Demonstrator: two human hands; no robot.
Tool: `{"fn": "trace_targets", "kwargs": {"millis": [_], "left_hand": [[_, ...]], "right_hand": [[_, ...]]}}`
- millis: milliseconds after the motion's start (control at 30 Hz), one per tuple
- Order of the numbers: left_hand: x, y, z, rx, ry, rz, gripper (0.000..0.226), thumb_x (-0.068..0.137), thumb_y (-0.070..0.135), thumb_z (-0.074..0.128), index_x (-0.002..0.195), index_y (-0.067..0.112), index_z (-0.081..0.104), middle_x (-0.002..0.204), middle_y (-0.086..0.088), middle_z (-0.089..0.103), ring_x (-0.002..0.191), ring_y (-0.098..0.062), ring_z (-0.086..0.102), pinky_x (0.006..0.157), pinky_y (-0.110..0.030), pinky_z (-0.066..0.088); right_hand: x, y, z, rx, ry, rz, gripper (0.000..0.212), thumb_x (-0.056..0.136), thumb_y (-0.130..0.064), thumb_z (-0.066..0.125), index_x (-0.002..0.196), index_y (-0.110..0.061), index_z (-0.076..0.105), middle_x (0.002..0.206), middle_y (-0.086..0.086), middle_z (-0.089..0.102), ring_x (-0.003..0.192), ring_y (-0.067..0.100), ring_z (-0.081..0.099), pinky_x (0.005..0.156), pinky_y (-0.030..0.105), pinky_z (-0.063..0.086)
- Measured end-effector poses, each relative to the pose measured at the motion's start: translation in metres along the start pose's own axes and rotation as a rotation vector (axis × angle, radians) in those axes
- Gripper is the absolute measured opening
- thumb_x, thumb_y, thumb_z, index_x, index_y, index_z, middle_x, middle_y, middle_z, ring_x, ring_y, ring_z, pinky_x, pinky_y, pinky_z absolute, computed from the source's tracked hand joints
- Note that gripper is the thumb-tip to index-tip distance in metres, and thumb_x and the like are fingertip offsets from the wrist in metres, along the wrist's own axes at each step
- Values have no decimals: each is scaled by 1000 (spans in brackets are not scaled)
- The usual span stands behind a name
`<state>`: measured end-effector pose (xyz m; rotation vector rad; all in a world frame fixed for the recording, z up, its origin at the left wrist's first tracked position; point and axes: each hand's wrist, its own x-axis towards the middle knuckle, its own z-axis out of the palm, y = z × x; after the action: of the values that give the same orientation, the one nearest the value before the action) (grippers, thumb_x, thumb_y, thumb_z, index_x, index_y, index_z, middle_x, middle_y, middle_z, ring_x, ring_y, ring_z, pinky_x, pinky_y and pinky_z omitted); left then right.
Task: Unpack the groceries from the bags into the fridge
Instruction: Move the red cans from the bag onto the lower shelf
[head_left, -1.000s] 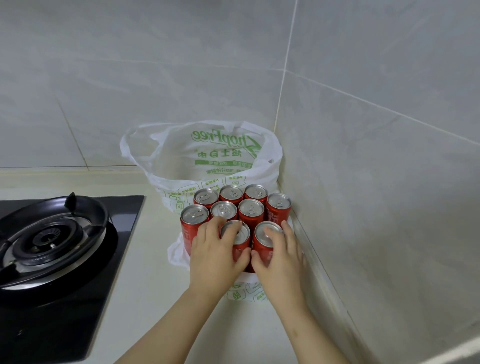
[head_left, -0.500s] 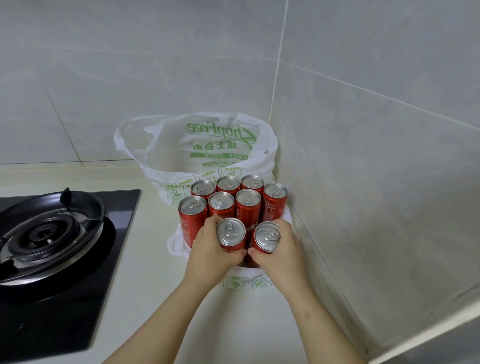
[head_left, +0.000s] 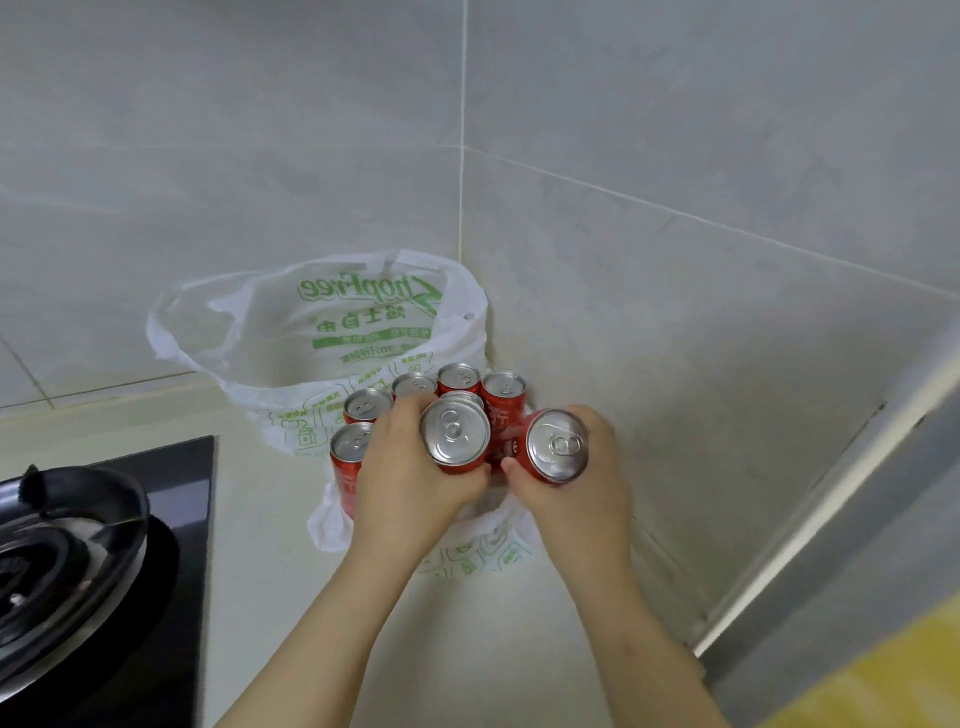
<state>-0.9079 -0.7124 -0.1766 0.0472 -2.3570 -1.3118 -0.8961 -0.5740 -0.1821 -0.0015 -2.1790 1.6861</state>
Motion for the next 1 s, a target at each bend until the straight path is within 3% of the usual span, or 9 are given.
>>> {"fn": "trace_targets", "kwargs": {"millis": [100, 200, 267, 433, 533, 600, 767, 833, 1000], "left_hand": [[-1, 18, -12, -12, -107, 97, 57, 44, 30, 76, 94, 33, 50, 88, 7, 63, 80, -21, 63, 66, -43, 53], [-12, 37, -13, -75, -250, 217, 52, 48, 28, 78, 90, 40, 50, 87, 15, 62, 84, -5, 59, 71, -26, 49], [-25, 51, -6, -113, -384, 288, 43, 47, 29, 73, 84, 32, 51, 81, 19, 61, 78, 2, 57, 67, -18, 45], [-81, 80, 32, -211, -652, 389, 49, 46, 24, 76, 87, 39, 53, 82, 15, 62, 82, -4, 59, 68, -22, 47], [-124, 108, 54, -276, -828, 478, 52, 49, 22, 83, 85, 41, 51, 83, 17, 61, 82, 1, 57, 65, -7, 41], [-156, 131, 65, -314, -920, 541, 55, 50, 25, 85, 90, 41, 51, 88, 16, 61, 83, 1, 55, 67, -6, 39], [-250, 195, 86, -428, -1113, 699, 54, 47, 34, 73, 97, 34, 55, 89, 12, 62, 84, -9, 57, 69, -11, 41], [-292, 221, 91, -461, -1207, 767, 56, 47, 34, 73, 101, 31, 56, 91, 12, 62, 86, -11, 58, 72, -16, 43], [-413, 283, 92, -569, -1402, 852, 58, 54, 19, 83, 93, 44, 48, 91, 16, 62, 85, 0, 58, 67, -3, 38]], "right_hand": [[-20, -17, -11, -7, 96, -14, 55, 63, -10, 81, 99, -37, 50, 93, -20, 58, 85, -15, 54, 67, -1, 38], [-45, -24, -29, -23, 214, 29, 55, 60, -14, 84, 105, -29, 55, 91, -18, 63, 85, -6, 60, 70, 8, 45], [-67, -26, -46, -23, 316, 84, 54, 58, -14, 84, 99, -35, 55, 89, -24, 64, 80, -7, 61, 67, 10, 47], [-134, -31, -104, -62, 573, 198, 55, 59, -8, 81, 91, -38, 49, 81, -39, 58, 73, -14, 57, 60, 5, 43], [-177, -38, -143, -100, 734, 274, 54, 62, -6, 78, 91, -38, 46, 72, -41, 57, 65, -17, 55, 53, 4, 42], [-208, -42, -169, -135, 855, 296, 54, 61, -8, 79, 92, -38, 46, 70, -40, 57, 65, -17, 55, 54, 3, 41], [-294, -58, -227, -213, 1121, 305, 51, 63, -9, 80, 95, -35, 49, 72, -42, 57, 62, -16, 55, 54, 2, 40], [-331, -67, -252, -231, 1205, 317, 47, 65, -6, 77, 95, -31, 51, 68, -37, 59, 56, -13, 56, 52, 5, 41], [-430, -90, -321, -309, 1464, 286, 56, 63, -4, 80, 99, -31, 47, 74, -22, 65, 68, -14, 59, 60, 7, 44]]}}
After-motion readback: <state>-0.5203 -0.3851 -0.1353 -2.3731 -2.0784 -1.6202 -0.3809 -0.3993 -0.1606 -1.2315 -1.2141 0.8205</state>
